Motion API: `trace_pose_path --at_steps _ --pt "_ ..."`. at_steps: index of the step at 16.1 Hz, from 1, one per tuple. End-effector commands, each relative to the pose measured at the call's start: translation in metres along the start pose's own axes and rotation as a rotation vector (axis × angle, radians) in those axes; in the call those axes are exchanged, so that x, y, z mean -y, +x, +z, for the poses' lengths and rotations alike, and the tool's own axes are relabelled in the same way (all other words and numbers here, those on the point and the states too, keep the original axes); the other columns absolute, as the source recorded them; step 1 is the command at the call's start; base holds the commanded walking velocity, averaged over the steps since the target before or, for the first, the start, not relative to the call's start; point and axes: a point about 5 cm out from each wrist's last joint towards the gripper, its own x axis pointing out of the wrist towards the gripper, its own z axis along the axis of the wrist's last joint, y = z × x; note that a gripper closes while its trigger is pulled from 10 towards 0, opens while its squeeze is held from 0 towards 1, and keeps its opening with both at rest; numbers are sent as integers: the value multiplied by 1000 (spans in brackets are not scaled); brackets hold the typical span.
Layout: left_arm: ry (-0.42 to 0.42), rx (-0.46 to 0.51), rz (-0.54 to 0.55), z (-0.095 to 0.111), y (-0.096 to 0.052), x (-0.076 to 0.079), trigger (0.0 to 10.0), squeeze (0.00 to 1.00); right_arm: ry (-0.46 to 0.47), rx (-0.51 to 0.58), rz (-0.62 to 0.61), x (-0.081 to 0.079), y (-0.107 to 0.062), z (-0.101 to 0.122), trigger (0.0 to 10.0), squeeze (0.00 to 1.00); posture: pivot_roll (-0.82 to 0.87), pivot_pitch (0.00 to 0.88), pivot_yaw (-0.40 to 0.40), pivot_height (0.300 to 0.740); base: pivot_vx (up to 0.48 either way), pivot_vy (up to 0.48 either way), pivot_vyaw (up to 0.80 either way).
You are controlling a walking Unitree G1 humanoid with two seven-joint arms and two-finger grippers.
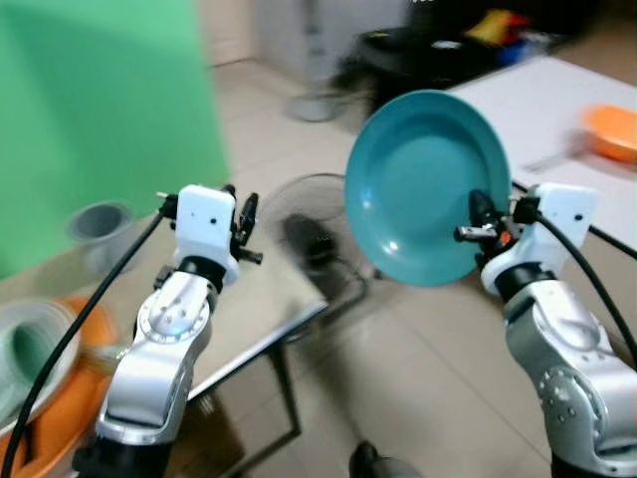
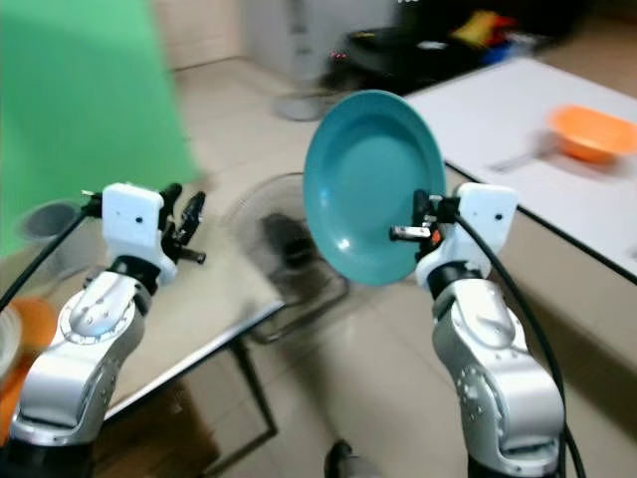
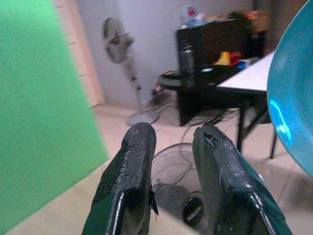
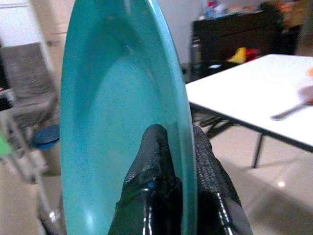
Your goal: Setting the table
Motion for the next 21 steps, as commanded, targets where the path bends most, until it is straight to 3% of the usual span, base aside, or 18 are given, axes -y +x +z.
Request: trace_pose_path --at_steps 1,14,21 --pt "1 1 -33 3 -1 3 10000 0 -1 18 -12 2 1 5 10000 0 80 0 28 740 0 0 -775" --pt "-15 1 -106 4 -2 8 10000 0 -2 -9 -24 0 -3 0 10000 0 76 0 27 740 0 0 -775" --pt "-31 -16 -115 1 -4 8 10000 0 -44 -16 5 -2 2 0 10000 0 63 0 19 740 223 0 0"
